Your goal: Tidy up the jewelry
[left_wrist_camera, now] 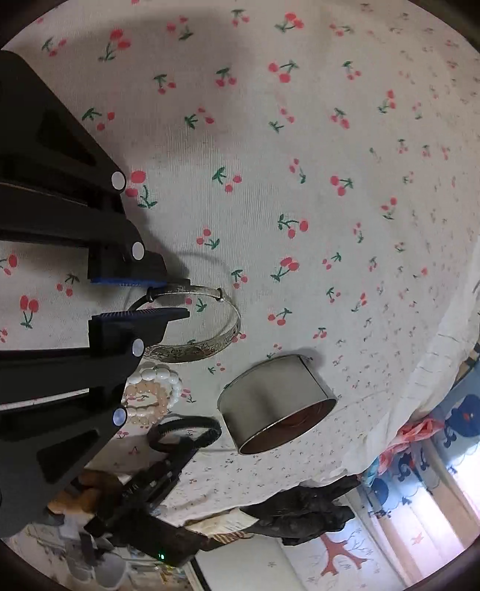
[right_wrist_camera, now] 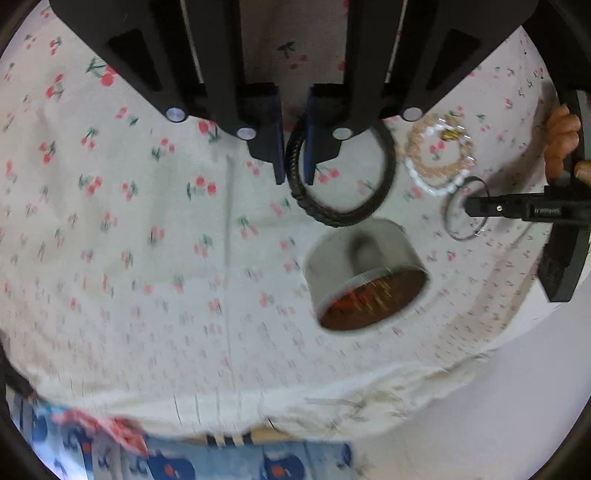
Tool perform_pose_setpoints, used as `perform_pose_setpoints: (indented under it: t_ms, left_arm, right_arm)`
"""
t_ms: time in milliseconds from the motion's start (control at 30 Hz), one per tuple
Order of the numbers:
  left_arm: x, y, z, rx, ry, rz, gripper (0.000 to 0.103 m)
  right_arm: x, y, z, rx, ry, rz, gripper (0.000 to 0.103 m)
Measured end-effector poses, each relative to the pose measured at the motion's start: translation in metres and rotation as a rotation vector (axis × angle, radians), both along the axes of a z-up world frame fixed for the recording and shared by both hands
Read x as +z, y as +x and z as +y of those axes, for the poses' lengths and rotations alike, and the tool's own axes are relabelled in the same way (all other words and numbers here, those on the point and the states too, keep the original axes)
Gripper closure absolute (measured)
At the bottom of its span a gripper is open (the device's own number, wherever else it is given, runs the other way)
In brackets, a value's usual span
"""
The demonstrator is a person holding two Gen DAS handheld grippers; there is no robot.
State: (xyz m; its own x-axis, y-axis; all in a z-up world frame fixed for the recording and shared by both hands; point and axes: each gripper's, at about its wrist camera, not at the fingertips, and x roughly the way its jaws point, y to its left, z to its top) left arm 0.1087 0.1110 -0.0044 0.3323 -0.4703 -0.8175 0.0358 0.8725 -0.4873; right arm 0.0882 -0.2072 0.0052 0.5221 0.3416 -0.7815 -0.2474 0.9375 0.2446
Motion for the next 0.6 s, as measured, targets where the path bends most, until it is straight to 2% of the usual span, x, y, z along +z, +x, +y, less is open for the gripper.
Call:
perform_pose_setpoints:
  t_ms: [100, 200, 233, 300, 433, 500, 600]
  left_arm:
    - [0.003, -0.001, -0.007, -0.013, 0.036, -0.015, 0.091]
    - [0.005, -0.002, -0.012, -0.02, 0.06, -0.025, 0.091]
    - [0.005, -0.001, -0.012, -0.022, 0.066, -0.028, 0.091]
    - [0.006, -0.002, -0.014, -0.029, 0.091, -0.042, 0.09]
    - [0.012, -0.002, -0.024, -0.045, 0.15, -0.077, 0.085]
    - [0.014, -0.003, -0.028, -0.053, 0.181, -0.096, 0.083]
    - [0.017, -0.004, -0.039, -0.071, 0.248, -0.128, 0.08]
  right_arm:
    - [-0.001, -0.003, 0.009, 0.023, -0.058, -0.008, 0.077]
    - [-0.001, -0.005, 0.014, 0.031, -0.097, -0.021, 0.078]
    - [-0.001, -0.006, 0.014, 0.027, -0.103, -0.028, 0.086]
    - [0.001, -0.008, 0.012, 0.017, -0.102, -0.049, 0.092]
    - [0.007, -0.008, 0.007, -0.02, -0.089, -0.085, 0.093]
    - [0.001, -0.001, 0.0, -0.039, -0.059, -0.035, 0.09]
    - [-0.002, 0.002, 0.001, -0.014, -0.044, -0.016, 0.077]
